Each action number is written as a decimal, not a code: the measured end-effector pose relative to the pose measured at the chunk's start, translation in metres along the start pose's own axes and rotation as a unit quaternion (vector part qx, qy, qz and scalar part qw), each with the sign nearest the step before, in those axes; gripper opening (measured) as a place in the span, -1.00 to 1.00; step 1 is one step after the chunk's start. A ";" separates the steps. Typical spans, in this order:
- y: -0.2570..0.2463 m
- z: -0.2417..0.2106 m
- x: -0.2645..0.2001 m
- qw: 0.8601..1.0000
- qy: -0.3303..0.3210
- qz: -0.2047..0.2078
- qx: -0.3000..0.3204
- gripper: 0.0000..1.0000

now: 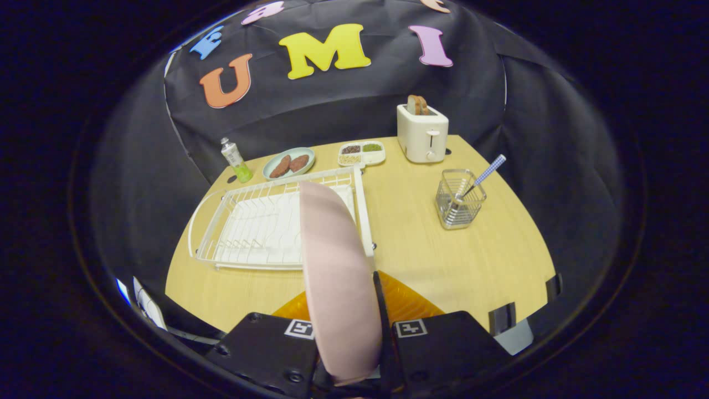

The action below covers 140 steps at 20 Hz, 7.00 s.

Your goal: Take the plate from the dish rack, then take the spoon from the basket and place it into the plate.

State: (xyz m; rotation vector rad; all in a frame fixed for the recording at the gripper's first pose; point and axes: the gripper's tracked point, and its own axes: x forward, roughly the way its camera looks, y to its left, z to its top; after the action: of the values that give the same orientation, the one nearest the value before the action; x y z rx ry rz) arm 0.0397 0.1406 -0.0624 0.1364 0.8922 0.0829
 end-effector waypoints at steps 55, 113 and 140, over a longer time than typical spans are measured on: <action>-0.254 0.179 0.082 0.949 -0.311 0.031 -0.049 0.90; 0.090 -0.019 0.030 0.960 -0.261 0.080 -0.055 -0.82; 0.048 0.029 -0.062 0.911 -0.400 0.045 -0.093 0.87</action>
State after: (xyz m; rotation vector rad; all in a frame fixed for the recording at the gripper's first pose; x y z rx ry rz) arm 0.0234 0.1776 0.0107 0.0236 0.0531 0.1806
